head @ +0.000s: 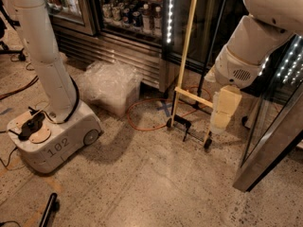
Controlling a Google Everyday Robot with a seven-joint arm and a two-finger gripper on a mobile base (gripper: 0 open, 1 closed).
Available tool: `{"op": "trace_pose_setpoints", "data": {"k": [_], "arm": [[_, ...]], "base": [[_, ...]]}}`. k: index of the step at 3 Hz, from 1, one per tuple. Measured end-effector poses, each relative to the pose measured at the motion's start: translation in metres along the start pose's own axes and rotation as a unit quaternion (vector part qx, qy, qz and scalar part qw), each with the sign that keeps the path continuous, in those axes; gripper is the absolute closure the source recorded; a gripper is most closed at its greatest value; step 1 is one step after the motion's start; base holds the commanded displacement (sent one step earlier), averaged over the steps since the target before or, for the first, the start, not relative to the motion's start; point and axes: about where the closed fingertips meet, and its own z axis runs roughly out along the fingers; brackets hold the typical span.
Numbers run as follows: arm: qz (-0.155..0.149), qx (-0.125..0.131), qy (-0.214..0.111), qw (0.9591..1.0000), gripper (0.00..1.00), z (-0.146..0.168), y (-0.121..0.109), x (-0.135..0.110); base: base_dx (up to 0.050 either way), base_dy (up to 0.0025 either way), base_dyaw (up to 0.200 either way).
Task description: Close left fridge door
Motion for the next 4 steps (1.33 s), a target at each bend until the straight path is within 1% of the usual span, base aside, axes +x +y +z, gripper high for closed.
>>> {"op": "trace_pose_setpoints", "data": {"k": [1,2,3,4], "arm": [[0.03,-0.011,0.017,0.9994,0.0,-0.002,-0.028,0.005],[0.066,-0.011,0.026,0.9974,0.0,-0.009,-0.069,0.003],[0.066,0.022,0.009,0.9976,0.0,-0.027,-0.087,-0.004],[0.066,0.022,0.009,0.9976,0.0,-0.027,-0.087,-0.004]], "base": [[0.0,0.0,0.0],[0.0,0.0,0.0],[0.0,0.0,0.0],[0.0,0.0,0.0]]}}
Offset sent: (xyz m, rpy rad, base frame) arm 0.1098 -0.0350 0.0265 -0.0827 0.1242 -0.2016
